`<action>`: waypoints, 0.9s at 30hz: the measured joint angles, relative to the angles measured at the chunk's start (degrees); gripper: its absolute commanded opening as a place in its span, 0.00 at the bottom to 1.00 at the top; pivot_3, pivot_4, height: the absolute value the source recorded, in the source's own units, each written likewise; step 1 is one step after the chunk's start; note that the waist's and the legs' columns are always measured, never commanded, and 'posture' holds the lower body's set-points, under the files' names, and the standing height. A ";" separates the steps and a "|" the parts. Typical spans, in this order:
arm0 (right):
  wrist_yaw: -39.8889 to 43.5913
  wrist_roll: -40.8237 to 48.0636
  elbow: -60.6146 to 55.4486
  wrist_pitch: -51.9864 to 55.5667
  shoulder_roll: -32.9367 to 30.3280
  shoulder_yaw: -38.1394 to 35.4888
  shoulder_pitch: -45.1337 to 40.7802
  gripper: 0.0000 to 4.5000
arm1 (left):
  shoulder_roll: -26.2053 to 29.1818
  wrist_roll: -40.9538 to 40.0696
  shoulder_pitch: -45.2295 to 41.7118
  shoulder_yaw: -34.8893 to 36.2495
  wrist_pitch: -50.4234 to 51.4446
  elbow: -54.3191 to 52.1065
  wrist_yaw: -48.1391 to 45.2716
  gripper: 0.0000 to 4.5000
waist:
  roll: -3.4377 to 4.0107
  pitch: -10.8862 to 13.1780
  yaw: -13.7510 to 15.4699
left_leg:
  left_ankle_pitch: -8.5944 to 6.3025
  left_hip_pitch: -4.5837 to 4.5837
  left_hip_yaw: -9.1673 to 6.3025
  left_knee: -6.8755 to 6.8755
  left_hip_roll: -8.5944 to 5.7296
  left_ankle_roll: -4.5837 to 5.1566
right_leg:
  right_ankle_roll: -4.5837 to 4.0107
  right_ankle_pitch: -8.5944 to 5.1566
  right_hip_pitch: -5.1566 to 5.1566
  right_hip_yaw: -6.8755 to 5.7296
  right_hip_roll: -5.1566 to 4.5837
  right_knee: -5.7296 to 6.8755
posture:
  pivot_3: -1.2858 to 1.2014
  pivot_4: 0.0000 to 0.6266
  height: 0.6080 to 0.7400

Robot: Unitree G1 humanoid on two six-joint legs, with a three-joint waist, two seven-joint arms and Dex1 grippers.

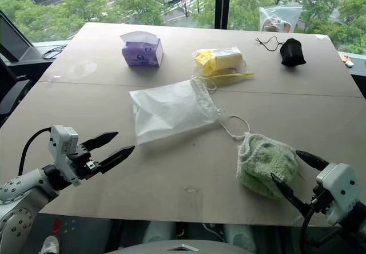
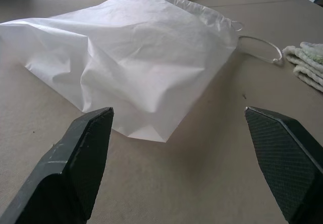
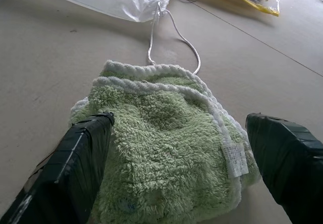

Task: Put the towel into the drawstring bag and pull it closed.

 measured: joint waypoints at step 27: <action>-13.38 6.65 -5.26 8.99 -6.26 18.24 -28.00 1.00 | -2.54 15.25 -44.29 -40.63 29.92 12.92 26.76 0.55 | 0.11 -0.03 0.35 | 0.03 -0.09 -1.42 0.08 -0.70 -0.01 | 0.13 0.18 0.36 -0.26 0.23 -0.03 | 0.52 0.24 1.00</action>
